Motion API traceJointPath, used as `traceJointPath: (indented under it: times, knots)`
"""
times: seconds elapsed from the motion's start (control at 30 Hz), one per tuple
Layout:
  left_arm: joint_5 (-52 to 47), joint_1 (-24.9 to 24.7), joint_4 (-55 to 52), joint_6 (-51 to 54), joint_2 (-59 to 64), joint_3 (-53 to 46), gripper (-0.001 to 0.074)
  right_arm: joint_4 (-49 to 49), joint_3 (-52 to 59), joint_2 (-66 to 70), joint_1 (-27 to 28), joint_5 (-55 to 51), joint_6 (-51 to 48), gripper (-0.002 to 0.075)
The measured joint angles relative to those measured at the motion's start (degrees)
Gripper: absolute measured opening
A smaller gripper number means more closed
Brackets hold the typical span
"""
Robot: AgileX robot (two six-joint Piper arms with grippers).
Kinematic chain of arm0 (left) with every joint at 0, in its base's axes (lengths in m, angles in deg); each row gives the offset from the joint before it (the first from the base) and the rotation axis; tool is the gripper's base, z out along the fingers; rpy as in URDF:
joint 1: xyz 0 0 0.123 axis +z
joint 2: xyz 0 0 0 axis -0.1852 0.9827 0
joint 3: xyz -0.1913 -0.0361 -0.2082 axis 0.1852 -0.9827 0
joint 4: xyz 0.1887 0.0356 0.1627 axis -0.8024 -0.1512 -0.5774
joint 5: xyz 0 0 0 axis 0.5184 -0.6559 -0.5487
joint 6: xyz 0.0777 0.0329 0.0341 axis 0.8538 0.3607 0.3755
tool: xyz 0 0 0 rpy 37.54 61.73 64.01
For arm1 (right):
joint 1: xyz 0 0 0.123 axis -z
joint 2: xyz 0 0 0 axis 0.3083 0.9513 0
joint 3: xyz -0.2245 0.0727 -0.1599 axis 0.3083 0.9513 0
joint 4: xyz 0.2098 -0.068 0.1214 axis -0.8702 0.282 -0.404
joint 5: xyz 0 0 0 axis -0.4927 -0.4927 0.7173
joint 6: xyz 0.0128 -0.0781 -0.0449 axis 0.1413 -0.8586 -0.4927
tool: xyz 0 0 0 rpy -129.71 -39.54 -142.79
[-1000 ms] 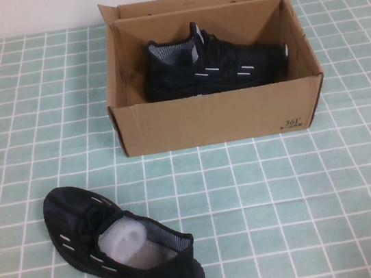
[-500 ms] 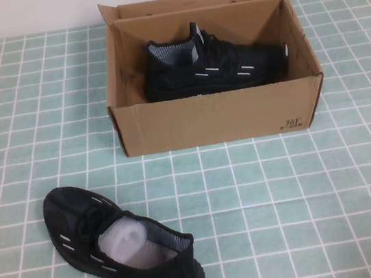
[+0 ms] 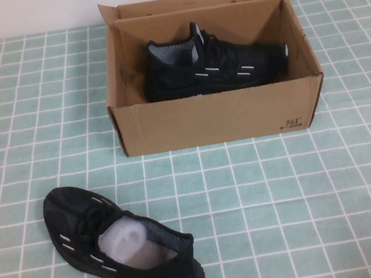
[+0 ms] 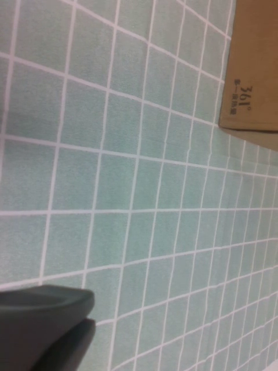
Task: Put shoes into padded shoe box
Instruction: Pick up the shoe from the table
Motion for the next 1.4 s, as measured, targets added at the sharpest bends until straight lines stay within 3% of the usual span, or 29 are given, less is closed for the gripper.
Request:
traceJointPath:
  times: [0.2,0.47,0.63,0.9,1.03,1.27,1.4]
  knots:
    - [-20.5,0.0,-0.3,12.2,19.1,17.4,-0.0006,0.0,0.0,0.0,0.0,0.0,0.0,-0.0008]
    - [-33.6,0.0,2.7,23.1,42.5,35.0,-0.0006,0.0,0.0,0.0,0.0,0.0,0.0,-0.0008]
    - [-34.3,-3.6,3.8,25.9,52.1,39.3,-0.0006,0.0,0.0,0.0,0.0,0.0,0.0,-0.0008]
    - [-34.0,-20.0,-0.3,21.7,57.7,39.6,-0.0006,0.0,0.0,0.0,0.0,0.0,0.0,-0.0008]
    - [-33.9,-25.9,-4.5,19.1,58.8,39.8,-0.0006,0.0,0.0,0.0,0.0,0.0,0.0,-0.0008]
    - [-30.9,-28.4,-6.0,20.3,61.2,41.2,0.0001,0.0,0.0,0.0,0.0,0.0,0.0,-0.0008]
    - [-31.2,-28.4,-7.6,23.4,64.2,44.2,0.0107,0.0,0.0,0.0,0.0,0.0,0.0,-0.0008]
